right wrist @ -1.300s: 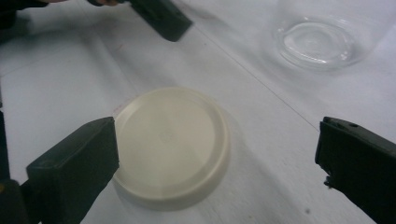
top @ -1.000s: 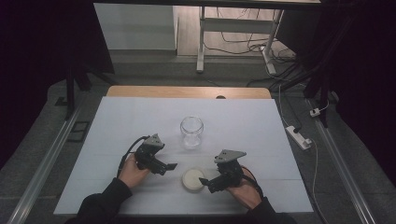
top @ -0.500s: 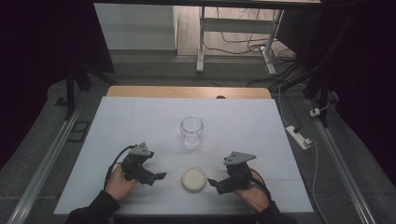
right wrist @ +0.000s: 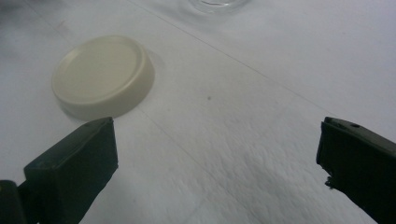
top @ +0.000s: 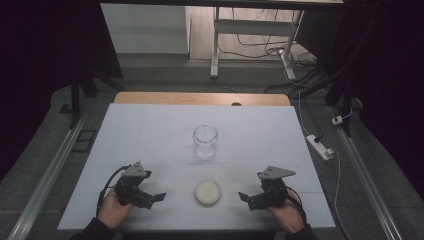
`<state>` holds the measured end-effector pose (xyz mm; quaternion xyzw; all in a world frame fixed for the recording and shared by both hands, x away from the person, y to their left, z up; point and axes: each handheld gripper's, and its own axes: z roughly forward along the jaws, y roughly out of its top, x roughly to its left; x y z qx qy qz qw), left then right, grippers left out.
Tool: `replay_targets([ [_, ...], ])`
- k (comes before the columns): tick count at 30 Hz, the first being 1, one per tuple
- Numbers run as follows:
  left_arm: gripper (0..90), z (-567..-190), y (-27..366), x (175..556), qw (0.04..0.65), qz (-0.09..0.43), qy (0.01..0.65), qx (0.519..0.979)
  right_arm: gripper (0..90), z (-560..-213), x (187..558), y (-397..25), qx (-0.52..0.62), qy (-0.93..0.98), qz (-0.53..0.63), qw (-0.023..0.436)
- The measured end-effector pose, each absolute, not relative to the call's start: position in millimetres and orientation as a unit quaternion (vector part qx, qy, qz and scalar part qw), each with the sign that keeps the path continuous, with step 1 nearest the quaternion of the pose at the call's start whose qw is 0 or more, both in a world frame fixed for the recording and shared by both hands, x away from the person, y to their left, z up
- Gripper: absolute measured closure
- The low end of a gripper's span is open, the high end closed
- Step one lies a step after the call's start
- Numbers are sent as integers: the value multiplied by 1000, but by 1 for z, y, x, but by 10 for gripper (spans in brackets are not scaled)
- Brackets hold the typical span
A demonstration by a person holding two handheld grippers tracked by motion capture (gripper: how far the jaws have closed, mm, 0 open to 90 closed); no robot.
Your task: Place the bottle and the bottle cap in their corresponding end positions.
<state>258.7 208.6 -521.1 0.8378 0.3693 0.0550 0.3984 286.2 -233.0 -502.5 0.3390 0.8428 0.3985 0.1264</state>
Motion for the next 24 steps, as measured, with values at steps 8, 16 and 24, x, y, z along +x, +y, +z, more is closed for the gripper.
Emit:
replay_targets([
  [8, 0, -521, 233, 240, 401, 66, 406, 819, 0, -501, 279, -252, 362, 834, 396, 130],
  [16, 0, -523, 254, 219, 399, 73, 432, 805, 0, -501, 271, -270, 379, 828, 389, 142],
  [24, 0, -525, 270, 202, 396, 79, 451, 796, 0, -500, 262, -284, 395, 821, 383, 152],
])
